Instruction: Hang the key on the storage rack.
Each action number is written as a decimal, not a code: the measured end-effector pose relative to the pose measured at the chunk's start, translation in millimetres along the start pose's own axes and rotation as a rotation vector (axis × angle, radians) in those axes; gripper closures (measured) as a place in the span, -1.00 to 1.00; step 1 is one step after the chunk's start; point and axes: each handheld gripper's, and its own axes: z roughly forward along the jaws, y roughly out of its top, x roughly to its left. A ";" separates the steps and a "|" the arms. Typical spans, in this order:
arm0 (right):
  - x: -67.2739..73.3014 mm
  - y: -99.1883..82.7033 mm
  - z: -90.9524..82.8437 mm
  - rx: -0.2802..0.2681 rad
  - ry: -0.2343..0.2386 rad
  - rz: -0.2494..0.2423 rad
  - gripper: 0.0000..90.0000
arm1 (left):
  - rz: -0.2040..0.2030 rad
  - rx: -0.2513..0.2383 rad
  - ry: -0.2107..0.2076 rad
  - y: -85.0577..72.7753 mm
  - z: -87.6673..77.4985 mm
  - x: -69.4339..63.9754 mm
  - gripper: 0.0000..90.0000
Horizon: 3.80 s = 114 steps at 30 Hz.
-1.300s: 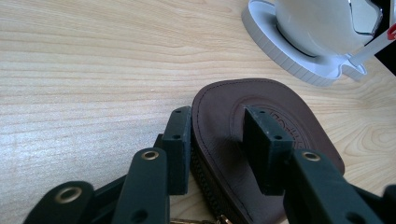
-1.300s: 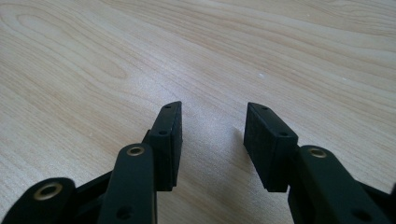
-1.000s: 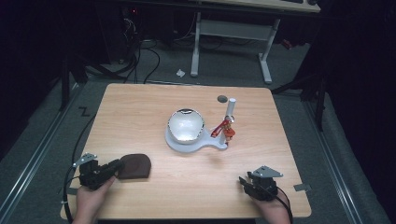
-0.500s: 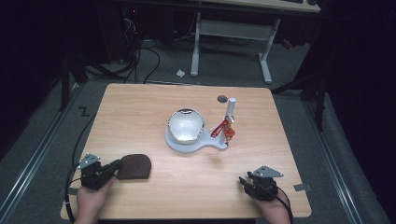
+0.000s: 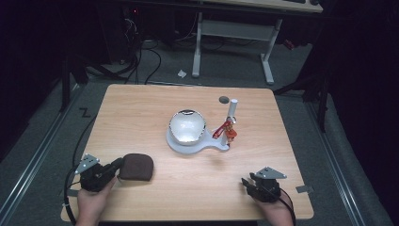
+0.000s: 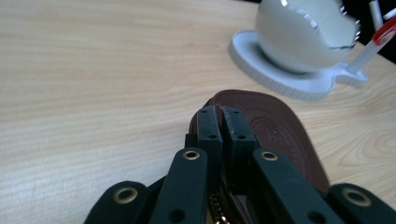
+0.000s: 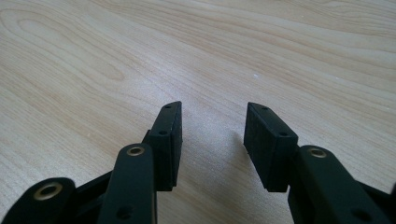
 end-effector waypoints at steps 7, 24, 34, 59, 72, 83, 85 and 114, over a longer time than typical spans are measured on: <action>-0.9 0.0 -0.6 -0.002 0.000 0.007 0.27 | 0.036 -0.052 -0.004 5.9 -6.2 -13.4 0.94; -3.0 0.0 -1.6 -0.011 0.004 0.013 0.28 | 0.099 -0.125 0.012 24.0 -8.9 -35.7 0.95; -4.2 -0.2 -2.9 -0.018 0.006 0.017 0.28 | 0.116 -0.145 -0.005 38.6 1.4 -52.5 0.95; -5.2 -0.3 -3.7 -0.023 0.016 0.019 0.28 | 0.135 -0.171 -0.049 79.8 34.1 -82.1 0.95; -8.1 -1.0 -5.5 -0.030 0.018 0.020 0.28 | 0.153 -0.179 -0.047 108.7 55.9 -93.0 0.95; -9.8 -1.7 -6.6 -0.035 0.020 0.021 0.29 | 0.146 -0.168 -0.037 117.9 80.3 -95.3 0.95; -9.3 -1.4 -6.5 -0.036 0.022 0.017 0.29 | 0.142 -0.167 -0.037 118.3 84.9 -95.9 0.95; -9.8 -2.1 -6.7 -0.032 0.035 0.020 0.29 | 0.135 -0.097 0.016 109.9 122.7 -106.0 0.93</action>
